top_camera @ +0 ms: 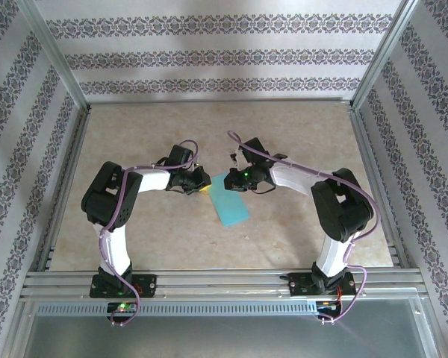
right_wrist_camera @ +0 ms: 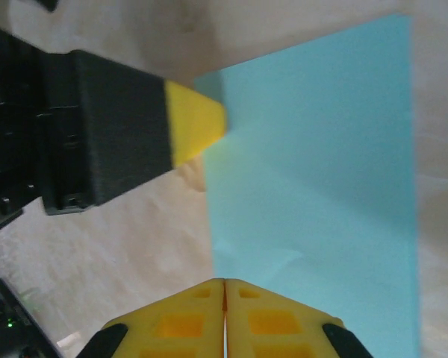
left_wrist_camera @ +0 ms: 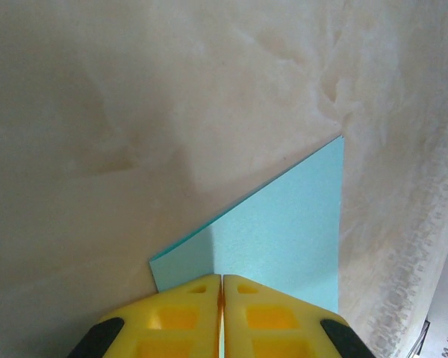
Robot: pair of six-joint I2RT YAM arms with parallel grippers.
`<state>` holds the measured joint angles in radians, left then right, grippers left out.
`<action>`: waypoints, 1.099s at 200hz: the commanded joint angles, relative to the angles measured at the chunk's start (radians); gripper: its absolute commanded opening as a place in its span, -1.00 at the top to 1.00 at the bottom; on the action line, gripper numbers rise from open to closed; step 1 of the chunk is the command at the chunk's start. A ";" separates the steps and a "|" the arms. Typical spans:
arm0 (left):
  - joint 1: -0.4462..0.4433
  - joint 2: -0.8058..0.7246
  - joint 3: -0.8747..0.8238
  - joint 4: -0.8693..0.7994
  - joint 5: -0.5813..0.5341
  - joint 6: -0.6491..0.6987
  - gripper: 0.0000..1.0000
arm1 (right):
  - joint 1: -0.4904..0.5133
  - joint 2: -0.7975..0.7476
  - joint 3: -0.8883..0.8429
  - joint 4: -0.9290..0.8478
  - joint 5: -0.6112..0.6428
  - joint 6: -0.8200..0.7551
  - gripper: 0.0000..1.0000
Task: Fold a paper plane with a square sheet of paper (pick it up from the middle)
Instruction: First fold in half a square sheet of paper at the center of the table.
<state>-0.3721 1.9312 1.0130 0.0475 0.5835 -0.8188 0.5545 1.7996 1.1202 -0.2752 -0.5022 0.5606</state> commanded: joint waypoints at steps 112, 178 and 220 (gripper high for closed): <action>-0.002 0.054 0.003 -0.089 -0.054 0.018 0.82 | 0.141 0.176 0.005 0.091 0.045 0.182 0.98; -0.001 0.072 0.013 -0.130 -0.093 0.029 0.84 | 0.159 0.090 -0.133 0.059 0.016 0.146 0.98; -0.001 0.081 0.022 -0.137 -0.097 0.036 0.85 | 0.184 0.017 -0.220 0.063 -0.013 0.146 0.98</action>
<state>-0.3721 1.9442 1.0412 0.0063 0.5793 -0.8116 0.7097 1.8496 0.9627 -0.1162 -0.4870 0.7269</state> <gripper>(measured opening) 0.077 0.046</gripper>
